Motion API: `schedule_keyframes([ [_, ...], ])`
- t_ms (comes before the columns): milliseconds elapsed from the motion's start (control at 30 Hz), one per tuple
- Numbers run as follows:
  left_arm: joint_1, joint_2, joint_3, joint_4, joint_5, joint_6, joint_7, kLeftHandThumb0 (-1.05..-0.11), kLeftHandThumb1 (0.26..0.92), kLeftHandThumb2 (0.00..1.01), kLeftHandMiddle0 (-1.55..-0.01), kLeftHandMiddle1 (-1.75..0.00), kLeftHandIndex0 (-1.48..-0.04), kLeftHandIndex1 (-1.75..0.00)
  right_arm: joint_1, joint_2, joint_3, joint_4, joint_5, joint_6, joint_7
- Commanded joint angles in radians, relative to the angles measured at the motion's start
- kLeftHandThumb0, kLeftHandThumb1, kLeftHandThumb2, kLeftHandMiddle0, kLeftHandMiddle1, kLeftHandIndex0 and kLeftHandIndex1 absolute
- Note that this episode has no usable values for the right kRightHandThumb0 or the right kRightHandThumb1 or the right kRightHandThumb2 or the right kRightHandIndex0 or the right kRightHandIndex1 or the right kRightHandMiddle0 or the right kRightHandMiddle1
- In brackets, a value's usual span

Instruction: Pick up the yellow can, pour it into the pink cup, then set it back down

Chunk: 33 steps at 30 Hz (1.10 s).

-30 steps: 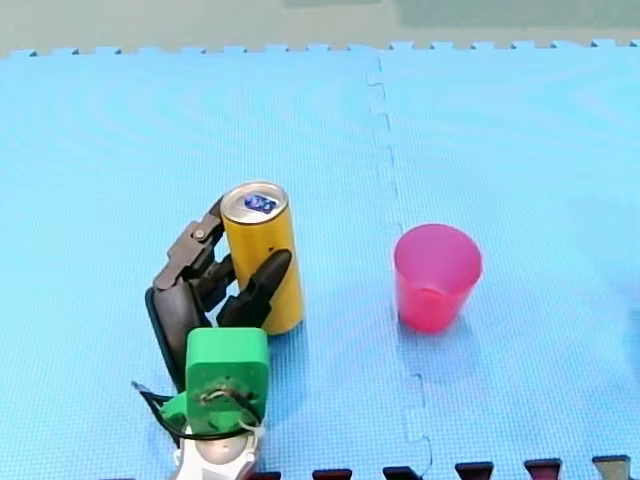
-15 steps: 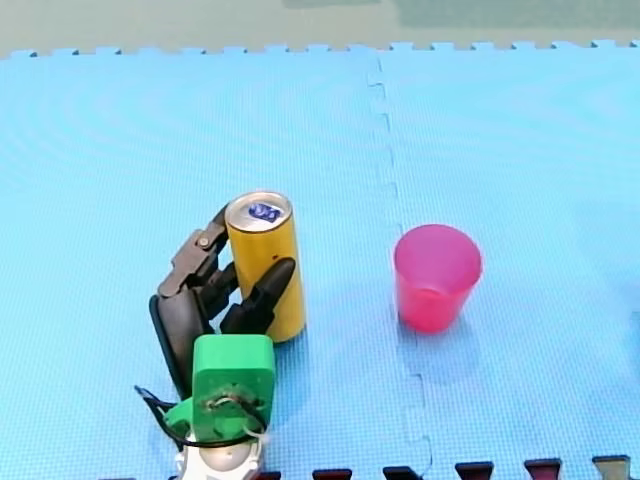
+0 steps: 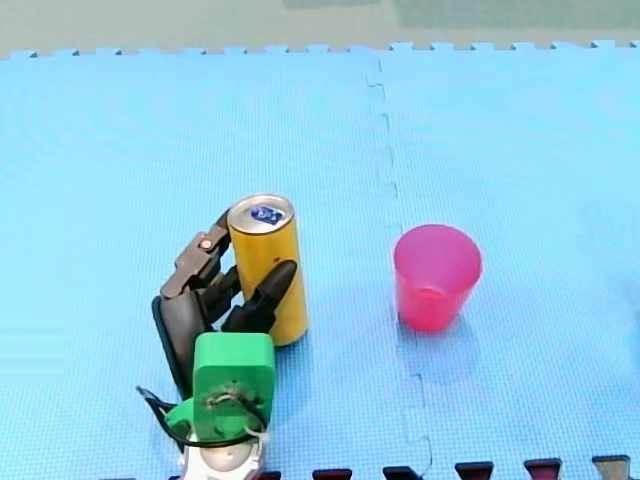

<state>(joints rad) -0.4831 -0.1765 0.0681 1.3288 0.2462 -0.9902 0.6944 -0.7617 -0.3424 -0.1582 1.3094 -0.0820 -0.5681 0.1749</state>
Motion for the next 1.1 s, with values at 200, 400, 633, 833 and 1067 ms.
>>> schedule_keyframes([
  [200,0.004,0.007,-0.021,-0.004,0.037,0.008,0.048,-0.506,0.800,0.00,-1.17,0.00,-1.02,0.00,0.001,-0.006,-0.001,-0.004,0.006,-0.004,0.002],
  [400,0.003,0.021,-0.092,-0.015,0.134,0.050,0.186,-0.579,0.797,0.00,-0.96,0.00,-0.88,0.00,0.000,-0.003,-0.005,-0.006,0.013,-0.001,0.004],
  [633,-0.007,0.043,-0.125,-0.004,0.162,0.099,0.236,-0.719,0.796,0.01,-0.78,0.00,-0.75,0.00,-0.004,-0.001,-0.003,-0.006,0.015,0.003,0.008],
  [833,-0.009,0.058,-0.162,-0.007,0.200,0.110,0.306,-0.796,0.804,0.00,-0.71,0.00,-0.65,0.00,-0.007,0.003,-0.005,-0.004,0.020,0.008,0.013],
  [1067,-0.015,0.058,-0.185,-0.009,0.212,0.115,0.344,-0.885,0.818,0.01,-0.62,0.00,-0.54,0.00,-0.010,0.004,-0.003,-0.004,0.018,0.007,0.012],
])
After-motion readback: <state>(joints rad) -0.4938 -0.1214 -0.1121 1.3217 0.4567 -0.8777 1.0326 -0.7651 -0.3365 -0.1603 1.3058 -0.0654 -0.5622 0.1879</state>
